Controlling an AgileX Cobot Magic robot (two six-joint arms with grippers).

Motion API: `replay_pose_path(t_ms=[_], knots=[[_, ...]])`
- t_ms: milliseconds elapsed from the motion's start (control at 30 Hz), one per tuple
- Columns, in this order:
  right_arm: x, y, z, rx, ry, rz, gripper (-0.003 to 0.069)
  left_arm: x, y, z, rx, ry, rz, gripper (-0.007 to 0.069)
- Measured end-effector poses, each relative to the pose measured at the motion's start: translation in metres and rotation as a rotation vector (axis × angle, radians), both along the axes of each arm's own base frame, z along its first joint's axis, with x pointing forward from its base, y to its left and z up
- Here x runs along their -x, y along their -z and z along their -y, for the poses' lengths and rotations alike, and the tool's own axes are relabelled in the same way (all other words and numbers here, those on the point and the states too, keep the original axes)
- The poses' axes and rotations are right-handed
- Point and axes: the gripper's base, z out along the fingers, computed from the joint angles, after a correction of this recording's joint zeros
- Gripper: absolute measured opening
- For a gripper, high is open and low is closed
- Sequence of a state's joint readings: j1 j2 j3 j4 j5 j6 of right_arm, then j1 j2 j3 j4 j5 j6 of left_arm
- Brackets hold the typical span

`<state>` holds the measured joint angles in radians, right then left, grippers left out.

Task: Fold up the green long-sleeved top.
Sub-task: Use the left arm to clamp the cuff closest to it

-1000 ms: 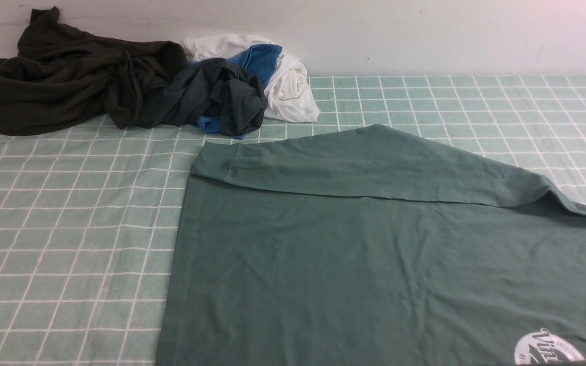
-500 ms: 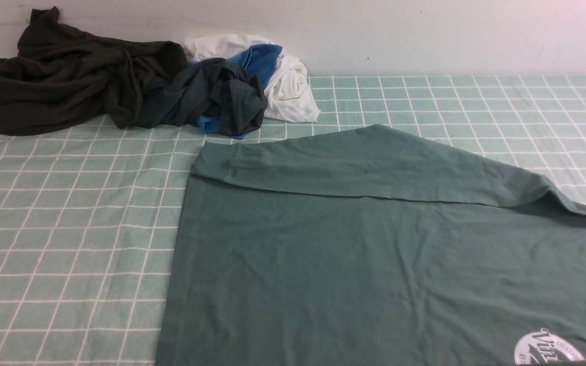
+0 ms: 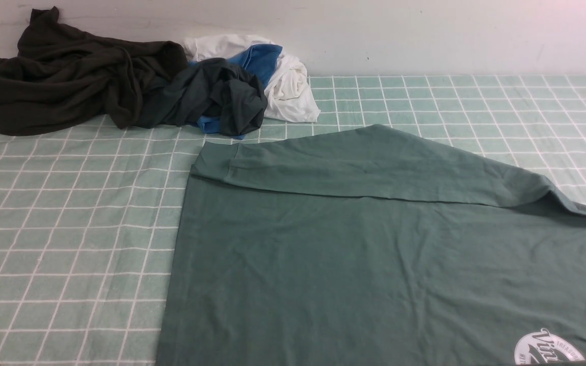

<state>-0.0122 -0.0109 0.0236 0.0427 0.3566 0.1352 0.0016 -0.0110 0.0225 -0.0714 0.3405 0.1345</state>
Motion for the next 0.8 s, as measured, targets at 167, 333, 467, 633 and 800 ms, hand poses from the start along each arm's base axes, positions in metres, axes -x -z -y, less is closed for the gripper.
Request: replay_pose_path(t_ms=[167,333,467,633,800], knots=[[0.0,0.0,0.0,0.0,0.0,0.0,-0.0014,0.0,0.0,0.0,0.0,0.0,0.0,-0.0003],[0.0,0.0,0.0,0.0,0.0,0.0,-0.0014,0.0,0.0,0.0,0.0,0.0,0.0,-0.0003],[0.0,0.0,0.0,-0.02,-0.002,-0.001,-0.0014,0.0,0.0,0.001,0.04,-0.001,0.0,-0.0003],[0.0,0.0,-0.003,-0.111,-0.009,-0.001,-0.0014,0.0,0.0,0.009,0.431,-0.016,-0.01,-0.0003],[0.0,-0.001,-0.008,-0.339,-0.022,-0.004,-0.0014,-0.001,-0.009,0.016,0.994,-0.037,-0.001,-0.0003]])
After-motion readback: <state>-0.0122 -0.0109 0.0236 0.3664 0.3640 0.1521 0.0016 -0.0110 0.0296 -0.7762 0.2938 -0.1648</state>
